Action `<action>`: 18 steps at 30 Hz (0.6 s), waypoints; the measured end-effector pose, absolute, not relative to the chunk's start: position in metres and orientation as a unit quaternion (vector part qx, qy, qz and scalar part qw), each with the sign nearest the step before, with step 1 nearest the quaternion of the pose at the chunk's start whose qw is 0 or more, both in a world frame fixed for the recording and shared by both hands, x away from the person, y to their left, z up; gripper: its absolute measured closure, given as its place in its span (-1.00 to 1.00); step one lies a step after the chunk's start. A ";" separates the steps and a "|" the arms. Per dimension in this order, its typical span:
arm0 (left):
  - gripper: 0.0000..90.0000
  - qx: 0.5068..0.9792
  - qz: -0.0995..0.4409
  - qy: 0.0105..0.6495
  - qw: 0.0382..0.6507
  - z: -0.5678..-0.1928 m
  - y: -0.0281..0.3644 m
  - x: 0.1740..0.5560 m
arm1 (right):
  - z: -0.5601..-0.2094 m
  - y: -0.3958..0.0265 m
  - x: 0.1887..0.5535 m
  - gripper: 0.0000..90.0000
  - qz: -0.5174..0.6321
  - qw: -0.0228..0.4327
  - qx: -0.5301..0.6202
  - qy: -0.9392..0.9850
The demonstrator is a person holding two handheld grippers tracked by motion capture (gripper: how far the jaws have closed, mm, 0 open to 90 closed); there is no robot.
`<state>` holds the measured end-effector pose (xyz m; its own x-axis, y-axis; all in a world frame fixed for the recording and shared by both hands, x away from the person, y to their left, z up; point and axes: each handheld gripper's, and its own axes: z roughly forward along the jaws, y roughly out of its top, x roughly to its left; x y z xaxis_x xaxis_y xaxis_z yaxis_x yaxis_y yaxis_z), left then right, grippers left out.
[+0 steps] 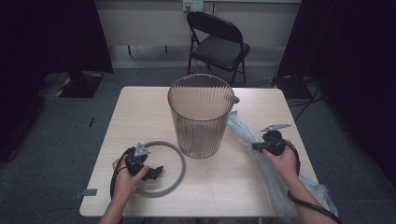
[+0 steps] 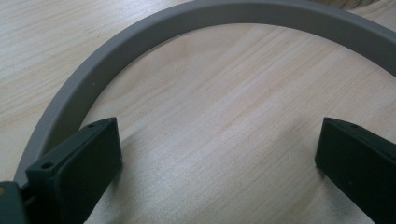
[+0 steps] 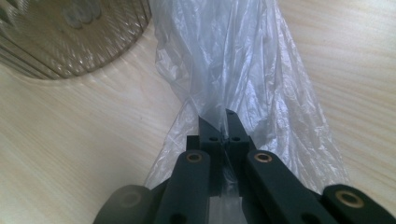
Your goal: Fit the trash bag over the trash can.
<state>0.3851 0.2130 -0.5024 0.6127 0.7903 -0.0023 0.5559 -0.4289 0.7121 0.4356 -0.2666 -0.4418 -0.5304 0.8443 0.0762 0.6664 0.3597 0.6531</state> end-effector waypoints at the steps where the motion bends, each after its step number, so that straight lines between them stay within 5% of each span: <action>1: -1.00 0.828 0.169 0.406 0.347 -0.502 0.213 0.385 | -0.439 -0.268 0.436 1.00 0.324 0.138 0.464 0.813; 18: -1.00 0.830 0.169 0.404 0.346 -0.502 0.213 0.386 | -0.401 -0.271 0.443 1.00 0.331 0.133 0.458 0.814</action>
<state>0.3859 0.2129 -0.5022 0.6171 0.7869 0.0008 0.5536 -0.4348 0.7103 0.4428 -0.2709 -0.4013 -0.5447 0.8340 0.0874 0.6585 0.3609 0.6603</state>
